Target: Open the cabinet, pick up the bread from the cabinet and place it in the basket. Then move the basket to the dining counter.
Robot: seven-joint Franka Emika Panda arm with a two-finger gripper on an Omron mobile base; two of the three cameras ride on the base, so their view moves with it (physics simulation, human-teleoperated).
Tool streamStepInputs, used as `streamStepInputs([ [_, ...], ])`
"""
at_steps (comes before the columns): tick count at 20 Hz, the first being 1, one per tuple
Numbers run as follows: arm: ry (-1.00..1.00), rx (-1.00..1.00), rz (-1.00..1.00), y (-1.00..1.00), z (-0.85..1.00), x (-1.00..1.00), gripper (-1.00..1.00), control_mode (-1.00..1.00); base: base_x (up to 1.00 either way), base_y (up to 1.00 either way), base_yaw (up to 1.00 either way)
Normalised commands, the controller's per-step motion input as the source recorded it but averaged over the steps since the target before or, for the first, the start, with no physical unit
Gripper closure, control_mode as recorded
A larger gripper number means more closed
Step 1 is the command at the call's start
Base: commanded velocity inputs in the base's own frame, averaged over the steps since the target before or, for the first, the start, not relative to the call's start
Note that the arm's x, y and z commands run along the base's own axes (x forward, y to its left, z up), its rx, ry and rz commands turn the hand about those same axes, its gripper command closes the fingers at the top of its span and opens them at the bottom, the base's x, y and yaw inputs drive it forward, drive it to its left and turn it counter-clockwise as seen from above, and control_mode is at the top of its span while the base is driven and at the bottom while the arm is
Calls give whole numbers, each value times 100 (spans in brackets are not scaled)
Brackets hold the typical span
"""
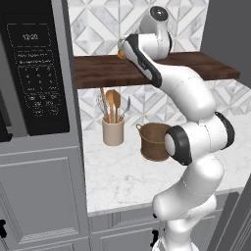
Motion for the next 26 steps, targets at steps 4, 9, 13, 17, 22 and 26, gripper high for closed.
streamStepInputs([
  [4, 0, 0, 0, 3, -10, 31, -100, -100, 0, 0, 0],
  [9, 0, 0, 0, 3, -11, 32, -100, -100, 0, 0, 0],
  [13, 0, 0, 0, 5, -9, 33, -100, -100, 0, 0, 0],
  [17, 0, 0, 0, 6, -9, 33, -100, -100, 0, 0, 0],
  [22, 0, 0, 0, 8, -11, 35, -100, -100, 0, 0, 0],
  [26, 0, 0, 0, 1, -8, 34, -100, -100, 0, 0, 0],
])
